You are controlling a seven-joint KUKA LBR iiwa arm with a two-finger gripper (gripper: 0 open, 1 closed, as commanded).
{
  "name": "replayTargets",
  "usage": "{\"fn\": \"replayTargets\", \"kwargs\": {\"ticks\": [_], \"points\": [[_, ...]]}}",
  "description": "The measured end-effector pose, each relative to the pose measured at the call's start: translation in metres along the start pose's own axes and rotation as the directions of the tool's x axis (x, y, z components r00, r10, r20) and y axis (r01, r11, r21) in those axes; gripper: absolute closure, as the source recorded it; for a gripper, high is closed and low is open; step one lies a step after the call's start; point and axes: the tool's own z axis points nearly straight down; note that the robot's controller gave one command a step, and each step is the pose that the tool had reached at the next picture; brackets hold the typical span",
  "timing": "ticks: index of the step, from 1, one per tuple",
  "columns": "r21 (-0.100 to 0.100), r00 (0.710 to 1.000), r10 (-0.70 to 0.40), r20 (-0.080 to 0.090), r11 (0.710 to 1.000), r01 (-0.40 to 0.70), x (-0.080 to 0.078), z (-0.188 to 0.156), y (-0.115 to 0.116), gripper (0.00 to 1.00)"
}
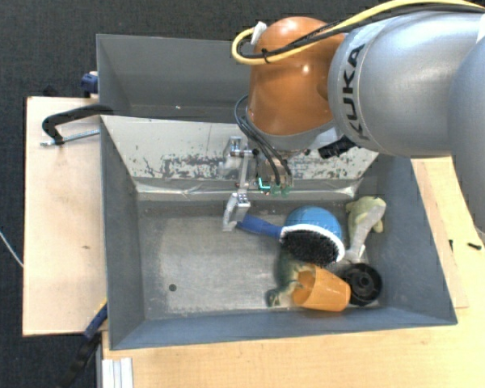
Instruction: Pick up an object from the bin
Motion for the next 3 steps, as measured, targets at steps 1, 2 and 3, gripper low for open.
{"fn": "replayTargets", "kwargs": {"ticks": [1, 2, 3], "points": [[0.002, 0.996, 0.093, -0.001, 0.996, -0.093, 0.007, 0.093, -0.051, 0.00], [-0.003, 0.996, 0.089, 0.010, 0.996, -0.089, 0.004, 0.087, -0.047, 1.00], [-0.003, 0.997, 0.078, 0.015, 0.997, -0.078, 0.013, 0.045, -0.043, 1.00]]}}
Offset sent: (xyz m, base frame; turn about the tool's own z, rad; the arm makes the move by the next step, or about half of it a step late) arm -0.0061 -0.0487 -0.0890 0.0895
